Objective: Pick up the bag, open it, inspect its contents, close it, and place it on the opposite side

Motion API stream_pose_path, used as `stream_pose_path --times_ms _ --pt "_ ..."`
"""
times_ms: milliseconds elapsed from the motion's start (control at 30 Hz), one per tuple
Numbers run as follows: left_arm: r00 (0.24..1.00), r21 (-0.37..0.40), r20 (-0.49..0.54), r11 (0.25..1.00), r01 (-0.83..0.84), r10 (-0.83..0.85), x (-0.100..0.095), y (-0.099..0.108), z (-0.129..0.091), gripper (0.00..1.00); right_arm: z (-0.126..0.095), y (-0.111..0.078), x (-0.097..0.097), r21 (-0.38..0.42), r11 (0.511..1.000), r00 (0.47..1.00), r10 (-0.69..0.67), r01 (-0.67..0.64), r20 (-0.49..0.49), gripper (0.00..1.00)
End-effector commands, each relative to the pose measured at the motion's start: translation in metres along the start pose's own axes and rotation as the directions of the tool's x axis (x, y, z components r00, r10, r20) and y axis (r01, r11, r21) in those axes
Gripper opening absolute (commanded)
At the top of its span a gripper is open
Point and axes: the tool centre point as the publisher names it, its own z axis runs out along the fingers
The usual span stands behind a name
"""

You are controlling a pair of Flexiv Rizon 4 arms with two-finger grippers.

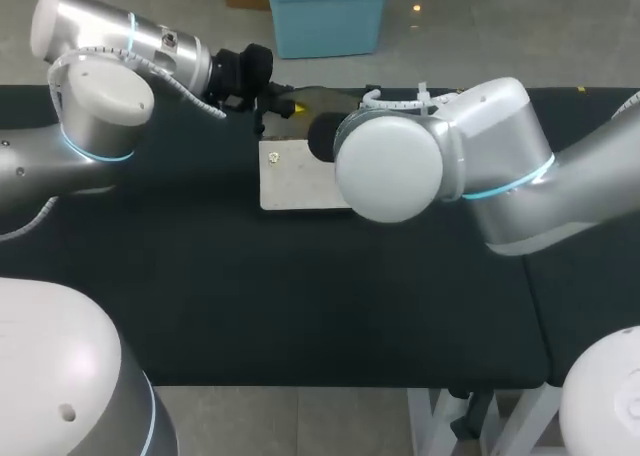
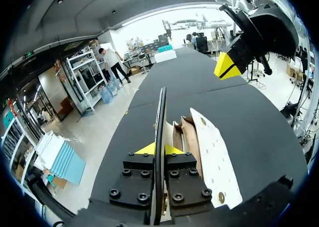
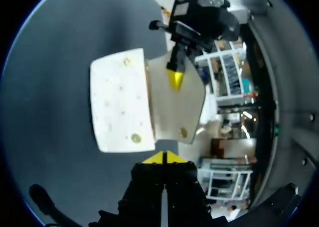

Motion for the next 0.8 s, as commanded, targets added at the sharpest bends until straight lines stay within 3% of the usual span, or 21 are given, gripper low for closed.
stream_pose_path --times_ms 33,333,467,800 --pt "0.999 0.015 0.035 1.0 -0.025 0.025 0.003 0.015 0.022 0.0 0.006 -0.004 0.014 -0.035 0.999 1.0 0.0 0.001 0.011 0.0" --pt "0.992 0.094 0.021 0.987 -0.129 0.128 0.007 0.032 0.033 0.0 0.012 -0.002 0.047 -0.046 0.999 1.0 0.002 -0.002 0.0 0.0" --pt "0.986 0.108 0.006 0.98 -0.168 0.168 0.008 0.035 0.038 0.0 0.018 -0.003 0.062 0.008 1.0 0.999 0.029 -0.029 -0.039 0.0" --pt "0.981 0.114 -0.021 0.975 -0.191 0.195 0.009 0.034 0.039 0.0 0.018 -0.003 0.062 0.008 1.0 0.999 0.029 -0.029 -0.039 0.0"
